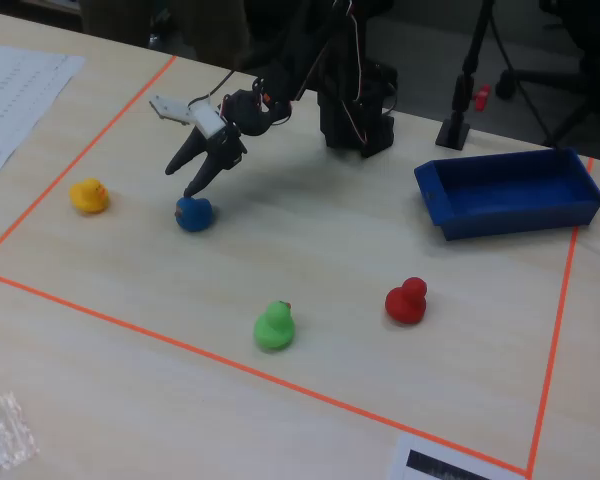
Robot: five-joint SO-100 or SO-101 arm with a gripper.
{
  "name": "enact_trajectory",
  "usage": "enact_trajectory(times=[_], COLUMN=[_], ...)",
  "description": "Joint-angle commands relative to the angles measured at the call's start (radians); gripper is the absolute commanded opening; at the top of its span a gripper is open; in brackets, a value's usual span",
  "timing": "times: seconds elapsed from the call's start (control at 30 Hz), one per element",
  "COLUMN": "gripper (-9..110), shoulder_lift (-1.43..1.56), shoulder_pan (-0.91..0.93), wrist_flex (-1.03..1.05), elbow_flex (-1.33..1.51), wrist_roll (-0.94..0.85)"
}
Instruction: Grasp blue duck and put it into box.
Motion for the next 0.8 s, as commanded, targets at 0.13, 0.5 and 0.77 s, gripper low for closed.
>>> enact_trajectory(times=[0.13, 0.5, 0.77], gripper=[33, 32, 25], shoulder_lift=[-0.061, -0.195, -0.305], shoulder_pan=[0.009, -0.031, -0.061], wrist_flex=[0.021, 0.018, -0.017], elbow_flex=[-0.133, -0.143, -0.166], wrist_roll=[0.006, 0.0, 0.009])
